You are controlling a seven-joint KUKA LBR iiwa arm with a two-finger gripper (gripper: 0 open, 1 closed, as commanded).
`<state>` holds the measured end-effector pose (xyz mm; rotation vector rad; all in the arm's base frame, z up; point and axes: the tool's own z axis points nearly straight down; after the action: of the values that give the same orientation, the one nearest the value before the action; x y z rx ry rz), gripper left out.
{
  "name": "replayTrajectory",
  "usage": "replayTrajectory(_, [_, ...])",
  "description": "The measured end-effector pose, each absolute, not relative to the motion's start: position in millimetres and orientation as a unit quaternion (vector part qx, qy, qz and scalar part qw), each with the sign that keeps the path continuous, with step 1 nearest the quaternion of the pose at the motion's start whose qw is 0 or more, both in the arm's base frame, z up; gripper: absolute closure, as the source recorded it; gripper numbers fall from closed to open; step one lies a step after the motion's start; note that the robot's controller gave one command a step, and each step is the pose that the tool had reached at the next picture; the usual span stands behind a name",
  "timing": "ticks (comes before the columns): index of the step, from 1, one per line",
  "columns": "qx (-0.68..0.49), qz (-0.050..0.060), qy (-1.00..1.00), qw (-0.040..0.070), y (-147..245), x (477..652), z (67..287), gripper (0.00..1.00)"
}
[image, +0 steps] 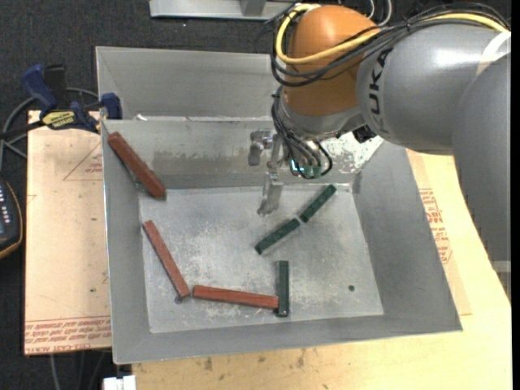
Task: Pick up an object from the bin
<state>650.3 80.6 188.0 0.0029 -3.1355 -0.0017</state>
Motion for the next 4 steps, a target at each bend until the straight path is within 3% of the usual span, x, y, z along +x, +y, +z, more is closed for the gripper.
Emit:
replayTrajectory(1, [-0.004, 0.001, -1.000, 0.005, 26.0, 604.6, 106.9, 0.00])
replayTrajectory(2, [-0.098, -0.002, -0.995, -0.001, 17.9, 579.4, 70.9, 0.00])
replayTrajectory(3, [-0.098, -0.001, -0.995, -0.003, 17.3, 580.4, 71.7, 1.00])
replayTrajectory(4, [-0.119, -0.002, -0.993, -0.006, 42.8, 593.1, 208.5, 1.00])
